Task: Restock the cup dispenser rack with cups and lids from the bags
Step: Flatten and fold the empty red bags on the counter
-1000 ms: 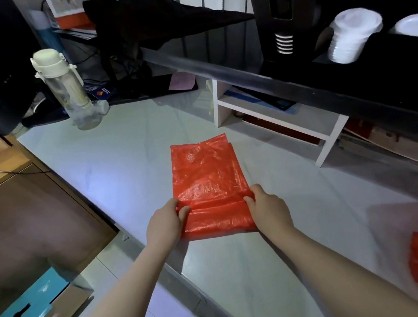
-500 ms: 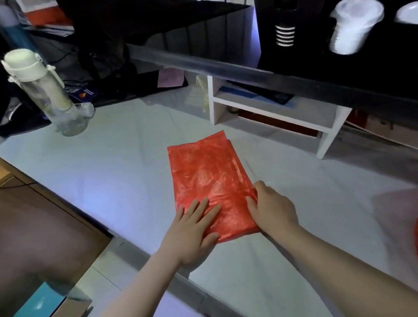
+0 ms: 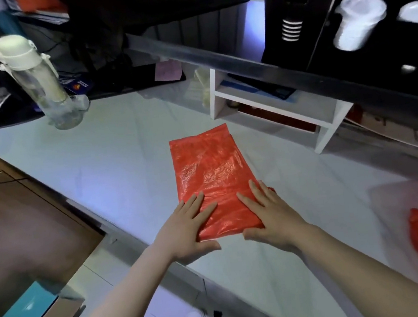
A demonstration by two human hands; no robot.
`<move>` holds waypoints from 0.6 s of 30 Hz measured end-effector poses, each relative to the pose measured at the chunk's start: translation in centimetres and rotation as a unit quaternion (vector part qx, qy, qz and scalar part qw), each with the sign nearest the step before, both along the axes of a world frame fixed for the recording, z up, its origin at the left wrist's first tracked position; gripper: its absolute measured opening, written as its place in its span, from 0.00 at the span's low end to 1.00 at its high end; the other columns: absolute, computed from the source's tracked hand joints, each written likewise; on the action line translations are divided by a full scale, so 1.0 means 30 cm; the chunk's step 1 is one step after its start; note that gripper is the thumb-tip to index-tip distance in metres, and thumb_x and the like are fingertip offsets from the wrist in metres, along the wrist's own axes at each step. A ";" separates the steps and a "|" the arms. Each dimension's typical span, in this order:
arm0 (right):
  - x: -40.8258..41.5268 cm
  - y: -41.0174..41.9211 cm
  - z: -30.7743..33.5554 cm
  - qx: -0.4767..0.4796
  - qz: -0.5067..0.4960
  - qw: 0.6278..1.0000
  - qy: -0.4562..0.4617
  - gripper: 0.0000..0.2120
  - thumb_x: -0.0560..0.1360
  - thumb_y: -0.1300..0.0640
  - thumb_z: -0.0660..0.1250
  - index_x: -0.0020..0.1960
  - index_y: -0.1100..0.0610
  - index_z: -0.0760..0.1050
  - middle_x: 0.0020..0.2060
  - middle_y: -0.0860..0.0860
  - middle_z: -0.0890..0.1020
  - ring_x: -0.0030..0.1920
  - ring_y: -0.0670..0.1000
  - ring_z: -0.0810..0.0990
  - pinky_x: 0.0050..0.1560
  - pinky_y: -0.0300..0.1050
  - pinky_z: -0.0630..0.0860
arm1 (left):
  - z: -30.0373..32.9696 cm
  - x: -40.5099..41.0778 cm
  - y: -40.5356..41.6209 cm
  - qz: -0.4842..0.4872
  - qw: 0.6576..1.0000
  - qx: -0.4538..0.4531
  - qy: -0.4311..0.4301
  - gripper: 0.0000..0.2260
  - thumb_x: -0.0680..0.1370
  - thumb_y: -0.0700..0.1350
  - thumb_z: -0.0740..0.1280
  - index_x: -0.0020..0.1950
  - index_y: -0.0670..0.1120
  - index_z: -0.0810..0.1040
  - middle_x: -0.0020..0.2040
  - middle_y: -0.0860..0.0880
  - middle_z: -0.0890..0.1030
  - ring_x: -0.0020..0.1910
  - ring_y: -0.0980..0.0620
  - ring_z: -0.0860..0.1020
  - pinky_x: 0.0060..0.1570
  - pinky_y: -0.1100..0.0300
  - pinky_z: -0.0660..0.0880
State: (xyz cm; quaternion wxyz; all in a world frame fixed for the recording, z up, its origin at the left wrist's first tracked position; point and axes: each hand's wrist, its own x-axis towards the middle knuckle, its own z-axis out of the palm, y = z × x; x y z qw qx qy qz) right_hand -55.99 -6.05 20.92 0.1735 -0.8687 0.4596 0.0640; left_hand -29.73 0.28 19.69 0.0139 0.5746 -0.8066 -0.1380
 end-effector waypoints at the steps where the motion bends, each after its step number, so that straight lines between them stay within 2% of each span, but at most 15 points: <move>1: -0.011 0.003 0.003 0.003 -0.009 1.000 -0.011 0.47 0.65 0.22 0.54 0.73 0.34 0.32 0.73 0.41 0.29 0.71 0.44 0.24 0.73 0.51 0.38 | 0.001 0.012 0.000 -0.004 1.000 0.003 0.016 0.41 0.69 0.77 0.51 0.75 0.62 0.38 0.77 0.51 0.37 0.75 0.53 0.35 0.74 0.55 0.36; 5: -0.043 0.021 0.023 -0.065 -0.044 0.996 -0.053 0.50 0.62 0.23 0.61 0.76 0.38 0.42 0.75 0.38 0.36 0.73 0.41 0.30 0.75 0.53 0.43 | 0.010 0.029 0.003 -0.010 0.997 -0.003 0.076 0.37 0.73 0.69 0.59 0.77 0.59 0.49 0.78 0.51 0.43 0.78 0.51 0.42 0.75 0.55 0.40; 9: -0.059 0.040 0.020 0.004 -0.142 0.983 -0.113 0.54 0.60 0.25 0.66 0.74 0.35 0.36 0.77 0.40 0.42 0.76 0.44 0.40 0.75 0.52 0.46 | 0.021 0.037 0.006 -0.002 0.990 -0.005 0.140 0.43 0.70 0.68 0.67 0.76 0.60 0.45 0.78 0.53 0.42 0.78 0.52 0.44 0.75 0.55 0.48; 12: -0.049 0.051 0.026 0.020 -0.105 0.987 -0.119 0.53 0.65 0.29 0.66 0.72 0.34 0.29 0.77 0.39 0.44 0.74 0.39 0.43 0.75 0.47 0.50 | 0.033 0.040 0.007 -0.006 0.984 -0.018 0.179 0.47 0.68 0.68 0.69 0.76 0.60 0.43 0.78 0.54 0.41 0.77 0.53 0.42 0.74 0.56 0.48; 15: -0.008 0.068 0.043 0.025 -0.053 0.987 -0.148 0.50 0.68 0.39 0.66 0.71 0.32 0.29 0.73 0.31 0.40 0.75 0.42 0.54 0.70 0.43 0.64 | 0.035 0.039 0.010 -0.022 0.986 -0.022 0.164 0.45 0.69 0.65 0.69 0.76 0.58 0.45 0.78 0.51 0.42 0.78 0.52 0.42 0.75 0.56 0.48; 17: 0.018 0.069 0.045 0.020 -0.031 0.987 -0.155 0.48 0.68 0.49 0.66 0.73 0.32 0.35 0.72 0.29 0.39 0.74 0.44 0.58 0.66 0.42 0.68 | 0.038 0.041 0.009 -0.029 0.988 -0.025 0.152 0.43 0.71 0.64 0.68 0.77 0.57 0.46 0.78 0.50 0.43 0.78 0.50 0.43 0.75 0.55 0.47; 18: 0.024 0.062 0.046 0.014 -0.030 0.987 -0.158 0.46 0.68 0.53 0.66 0.74 0.34 0.41 0.74 0.30 0.42 0.74 0.45 0.59 0.65 0.43 0.69 | 0.040 0.044 0.007 -0.031 0.989 -0.025 0.142 0.42 0.72 0.64 0.68 0.77 0.57 0.46 0.79 0.50 0.44 0.78 0.50 0.43 0.75 0.55 0.46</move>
